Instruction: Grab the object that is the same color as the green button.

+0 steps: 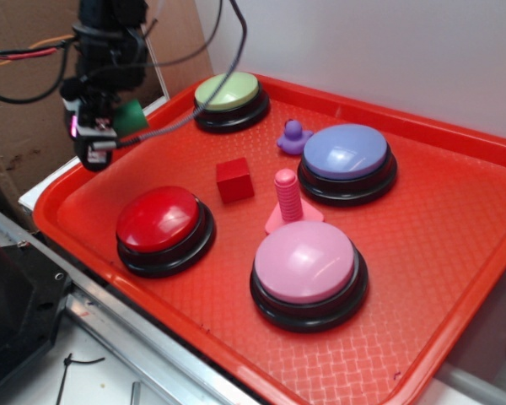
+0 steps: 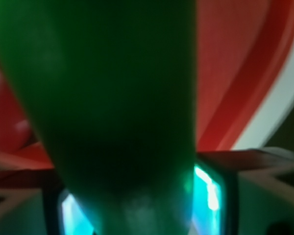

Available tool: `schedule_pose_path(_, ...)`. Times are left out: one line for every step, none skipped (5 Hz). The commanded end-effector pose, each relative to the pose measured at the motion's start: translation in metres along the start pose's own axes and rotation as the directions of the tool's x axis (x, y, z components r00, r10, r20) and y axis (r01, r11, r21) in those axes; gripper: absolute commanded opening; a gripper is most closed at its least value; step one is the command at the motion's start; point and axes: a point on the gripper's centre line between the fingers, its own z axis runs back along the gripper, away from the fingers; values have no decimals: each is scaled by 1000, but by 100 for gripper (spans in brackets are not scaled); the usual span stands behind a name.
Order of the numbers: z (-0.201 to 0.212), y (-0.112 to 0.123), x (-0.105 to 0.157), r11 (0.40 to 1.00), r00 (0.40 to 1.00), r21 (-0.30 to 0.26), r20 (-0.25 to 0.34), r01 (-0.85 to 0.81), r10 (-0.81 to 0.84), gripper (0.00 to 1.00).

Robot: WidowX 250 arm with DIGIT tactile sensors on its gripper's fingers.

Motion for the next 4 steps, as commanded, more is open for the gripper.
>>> schedule_pose_path(69, -14, -48, 995, 987, -67, 137, -71, 80, 0)
schedule_pose_path(75, -18, -52, 996, 985, -67, 159, -64, 74, 0)
schedule_pose_path(77, -23, -53, 996, 984, -46, 158, -73, 79, 0)
schedule_pose_path(80, -29, -55, 998, 988, -6, 141, -70, 70, 0)
